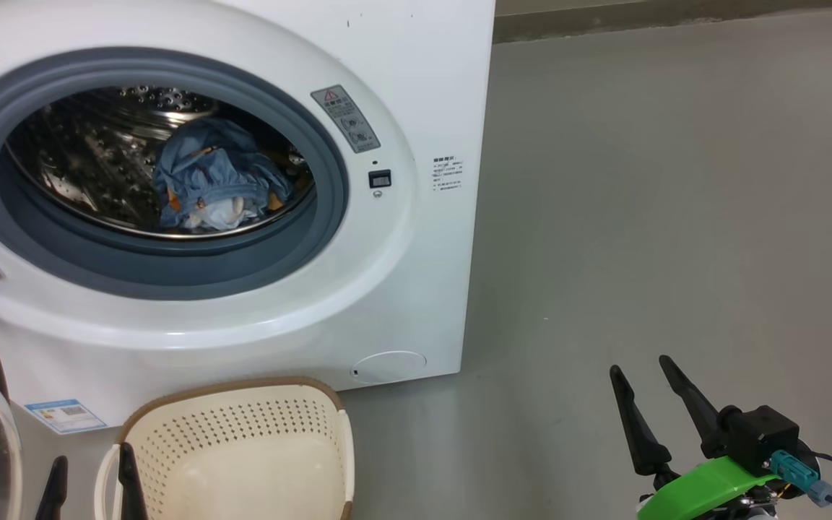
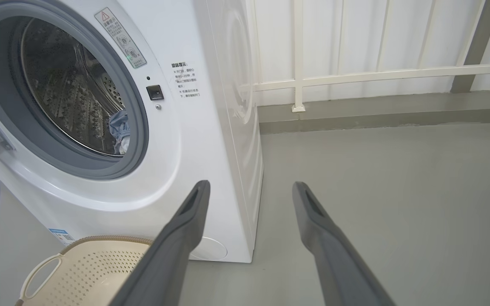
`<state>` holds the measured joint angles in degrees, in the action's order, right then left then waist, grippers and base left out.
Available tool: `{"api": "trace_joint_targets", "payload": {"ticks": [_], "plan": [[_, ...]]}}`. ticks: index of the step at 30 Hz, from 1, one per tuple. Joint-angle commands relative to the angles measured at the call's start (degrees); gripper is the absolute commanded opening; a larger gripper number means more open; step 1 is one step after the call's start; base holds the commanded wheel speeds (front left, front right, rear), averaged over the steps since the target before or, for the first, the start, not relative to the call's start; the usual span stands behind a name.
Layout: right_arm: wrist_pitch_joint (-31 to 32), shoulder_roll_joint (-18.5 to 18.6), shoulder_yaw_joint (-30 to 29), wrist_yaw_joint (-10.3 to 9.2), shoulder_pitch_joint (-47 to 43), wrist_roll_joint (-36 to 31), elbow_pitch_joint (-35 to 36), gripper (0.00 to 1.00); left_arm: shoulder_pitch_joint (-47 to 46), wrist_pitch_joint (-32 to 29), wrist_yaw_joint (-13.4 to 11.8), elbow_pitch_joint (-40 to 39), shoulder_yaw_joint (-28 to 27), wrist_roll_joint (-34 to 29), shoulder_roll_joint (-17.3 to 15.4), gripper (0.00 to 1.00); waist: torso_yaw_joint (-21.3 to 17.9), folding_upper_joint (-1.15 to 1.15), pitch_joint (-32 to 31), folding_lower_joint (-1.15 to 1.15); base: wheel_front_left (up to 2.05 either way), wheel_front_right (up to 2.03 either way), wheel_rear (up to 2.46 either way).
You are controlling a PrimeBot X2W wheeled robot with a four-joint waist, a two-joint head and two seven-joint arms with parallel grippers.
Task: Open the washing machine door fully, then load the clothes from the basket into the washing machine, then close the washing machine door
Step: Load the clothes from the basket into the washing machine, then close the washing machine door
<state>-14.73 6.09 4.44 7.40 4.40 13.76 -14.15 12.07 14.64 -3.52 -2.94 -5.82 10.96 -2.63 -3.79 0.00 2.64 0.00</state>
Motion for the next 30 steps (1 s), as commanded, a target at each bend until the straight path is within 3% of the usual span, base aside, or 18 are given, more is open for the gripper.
{"api": "trace_joint_targets", "payload": {"ticks": [1, 30], "plan": [[-0.3, 0.4, 1.4, 0.09, -0.3, -0.3, 1.1, 1.00, -0.8, 0.4, -0.1, -1.2, -1.6, -0.6, -0.2, 1.00, 0.0, 0.00, -0.1, 0.00, 0.00, 0.00, 0.00], [-0.3, 0.6, 1.6, 0.09, -0.3, -0.3, 1.2, 1.00, -1.6, 0.4, 0.2, -0.3, -2.3, 0.7, -0.2, 1.00, 0.2, 0.00, -0.1, 0.00, 0.00, 0.00, 0.00]]}}
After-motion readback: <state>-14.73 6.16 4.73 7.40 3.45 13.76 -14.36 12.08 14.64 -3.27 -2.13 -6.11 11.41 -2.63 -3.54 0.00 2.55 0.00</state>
